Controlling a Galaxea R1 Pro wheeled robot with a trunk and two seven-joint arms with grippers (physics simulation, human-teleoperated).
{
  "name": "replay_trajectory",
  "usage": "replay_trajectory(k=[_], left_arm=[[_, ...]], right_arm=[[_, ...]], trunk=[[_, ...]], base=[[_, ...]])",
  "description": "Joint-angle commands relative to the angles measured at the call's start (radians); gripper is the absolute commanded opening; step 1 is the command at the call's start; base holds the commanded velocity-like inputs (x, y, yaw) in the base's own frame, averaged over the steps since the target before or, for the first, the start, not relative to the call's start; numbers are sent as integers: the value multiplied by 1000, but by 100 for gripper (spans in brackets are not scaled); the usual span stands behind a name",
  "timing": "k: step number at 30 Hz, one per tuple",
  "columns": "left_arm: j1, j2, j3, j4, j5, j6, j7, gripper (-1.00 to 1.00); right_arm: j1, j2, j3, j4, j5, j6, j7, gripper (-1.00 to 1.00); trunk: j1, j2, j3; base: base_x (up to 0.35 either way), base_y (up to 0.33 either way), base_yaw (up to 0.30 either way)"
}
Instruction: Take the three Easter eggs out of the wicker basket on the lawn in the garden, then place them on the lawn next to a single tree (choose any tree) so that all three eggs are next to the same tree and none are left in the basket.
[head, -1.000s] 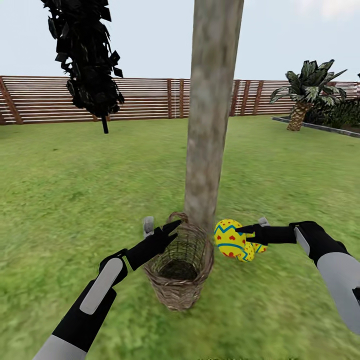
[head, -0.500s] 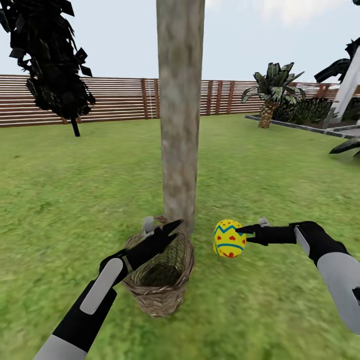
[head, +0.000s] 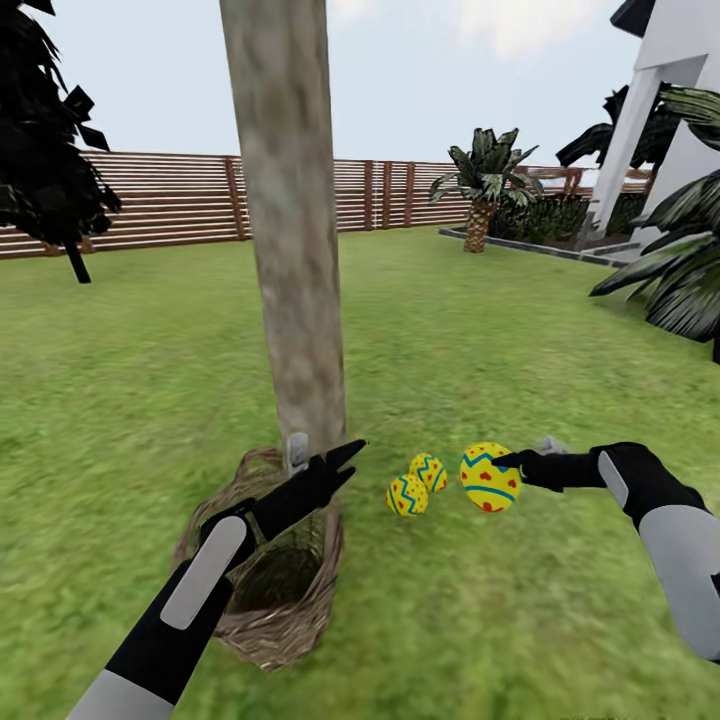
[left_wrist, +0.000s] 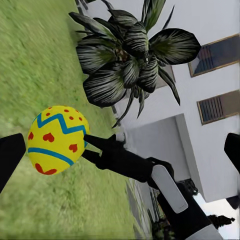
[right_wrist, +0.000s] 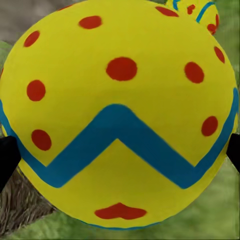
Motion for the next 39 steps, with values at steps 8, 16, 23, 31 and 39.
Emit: replay_trajectory(k=[8,16,23,31,39], left_arm=[[-1,1,-1,0,5,2,0,100],[0,1,-1,0,6,2,-1,100],[0,1,-1,0,5,2,-1,100],[0,1,-1,1,5,2,0,100],[0,1,-1,1,5,2,0,100]], right_arm=[[0,0,-6,0,-1,7,1,-100],[0,0,-6,1,-1,7,1,-100],[0,-1,-7,3,-1,7,1,-100],[0,-1,-7,7,-2,7,1,-100],[0,-1,-7,6,-3,7,1,-100]], trunk=[[0,0,-1],[0,0,1],[0,0,4],[0,0,9],[0,0,12]], base=[[154,-116,-295],[104,-79,-295],[1,-1,-295],[0,0,-295],[0,0,-287]])
